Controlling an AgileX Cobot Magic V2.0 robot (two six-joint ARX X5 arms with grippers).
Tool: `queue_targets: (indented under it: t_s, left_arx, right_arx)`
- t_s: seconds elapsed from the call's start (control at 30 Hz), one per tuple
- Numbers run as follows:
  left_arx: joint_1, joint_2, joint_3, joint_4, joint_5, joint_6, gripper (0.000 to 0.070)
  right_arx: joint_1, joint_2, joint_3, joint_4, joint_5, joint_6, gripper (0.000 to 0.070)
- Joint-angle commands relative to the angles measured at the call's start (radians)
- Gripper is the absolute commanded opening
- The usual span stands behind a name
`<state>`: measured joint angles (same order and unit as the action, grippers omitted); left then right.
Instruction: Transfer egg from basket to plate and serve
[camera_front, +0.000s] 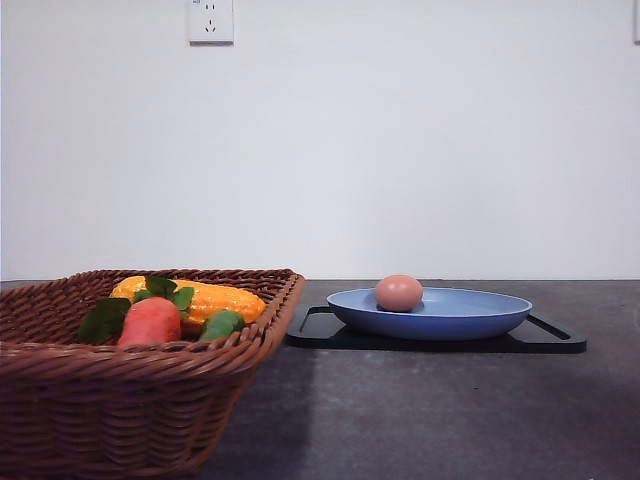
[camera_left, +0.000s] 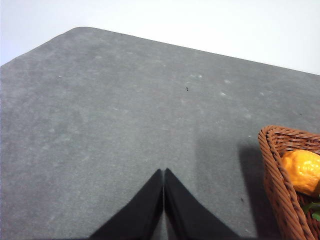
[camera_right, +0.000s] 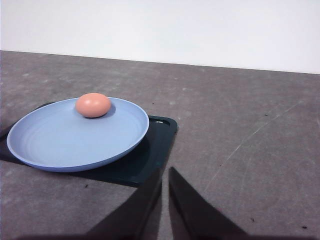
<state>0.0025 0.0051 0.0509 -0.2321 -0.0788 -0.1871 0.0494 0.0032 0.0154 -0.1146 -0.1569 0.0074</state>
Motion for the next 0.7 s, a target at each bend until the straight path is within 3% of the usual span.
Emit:
queue_targets:
  t_s: [0.0, 0.67]
  left_arx:
    - [0.001, -0.002, -0.019, -0.007, 0.001, -0.006, 0.0000]
    - [0.001, -0.002, -0.019, -0.007, 0.001, -0.006, 0.0000]
  right_arx:
    - [-0.001, 0.000, -0.006, 0.013, 0.003, 0.011, 0.0000]
    - [-0.001, 0.000, -0.006, 0.013, 0.003, 0.011, 0.0000]
